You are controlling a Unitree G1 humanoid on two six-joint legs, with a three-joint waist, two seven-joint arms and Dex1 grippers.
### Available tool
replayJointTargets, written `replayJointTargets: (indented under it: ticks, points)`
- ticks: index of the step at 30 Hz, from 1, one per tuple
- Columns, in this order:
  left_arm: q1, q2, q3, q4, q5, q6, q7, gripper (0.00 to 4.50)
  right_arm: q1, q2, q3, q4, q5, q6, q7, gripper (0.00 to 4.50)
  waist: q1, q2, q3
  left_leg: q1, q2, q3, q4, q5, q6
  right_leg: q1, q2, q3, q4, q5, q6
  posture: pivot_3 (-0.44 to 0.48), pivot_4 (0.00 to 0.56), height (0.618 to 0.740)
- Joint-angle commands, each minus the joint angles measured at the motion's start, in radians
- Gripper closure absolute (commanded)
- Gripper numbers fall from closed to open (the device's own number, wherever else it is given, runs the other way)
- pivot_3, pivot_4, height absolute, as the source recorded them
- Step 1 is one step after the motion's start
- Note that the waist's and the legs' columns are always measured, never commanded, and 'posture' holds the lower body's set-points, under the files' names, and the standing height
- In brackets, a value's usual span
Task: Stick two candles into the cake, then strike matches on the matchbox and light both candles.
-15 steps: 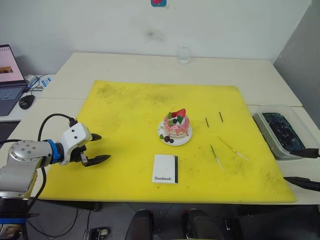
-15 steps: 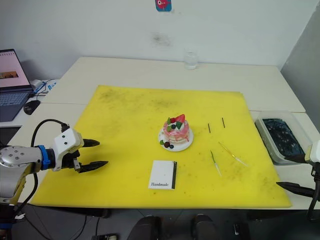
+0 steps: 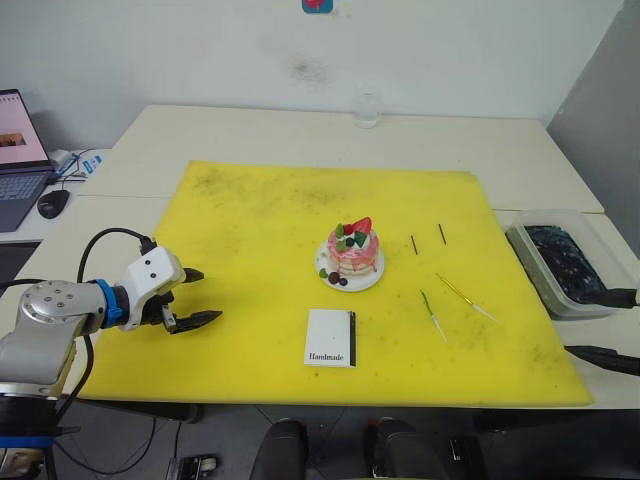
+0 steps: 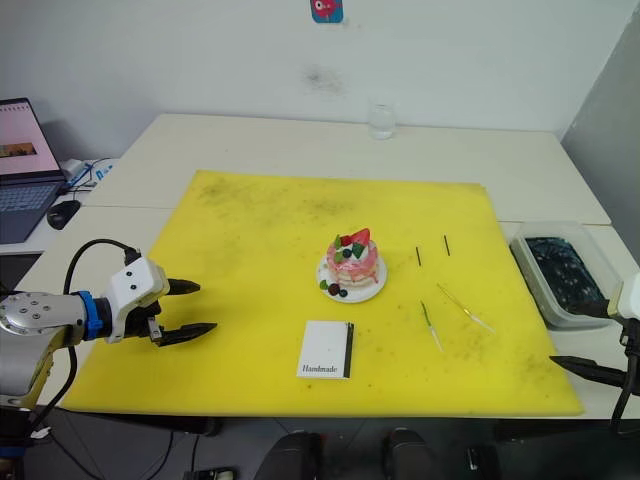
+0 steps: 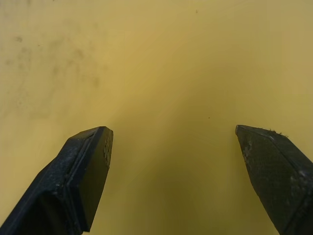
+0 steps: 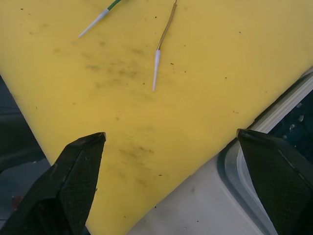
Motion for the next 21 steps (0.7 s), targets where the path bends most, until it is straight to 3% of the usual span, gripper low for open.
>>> replayJointTargets:
  ticks: [1,21]
  points:
    - [-0.006,0.002,0.020,-0.007,-0.025,-0.006,-0.014,0.04,-0.020,0.001,-0.004,-0.026,0.006,-0.001,-0.013,0.00,0.000,0.000,0.000,0.000,0.000,0.000,0.000,0.000,0.000,0.000,0.000,0.000,0.000,0.000,0.000,0.000,0.150,0.740]
    - [0.098,-0.018,0.096,-0.021,-0.116,-0.026,-0.032,0.04,-0.116,0.024,0.046,-0.063,0.066,0.057,-0.072,0.00,-0.001,0.000,0.000,0.000,0.000,0.000,0.000,0.000,0.000,0.000,0.000,0.000,0.001,0.000,0.000,0.000,0.150,0.740]
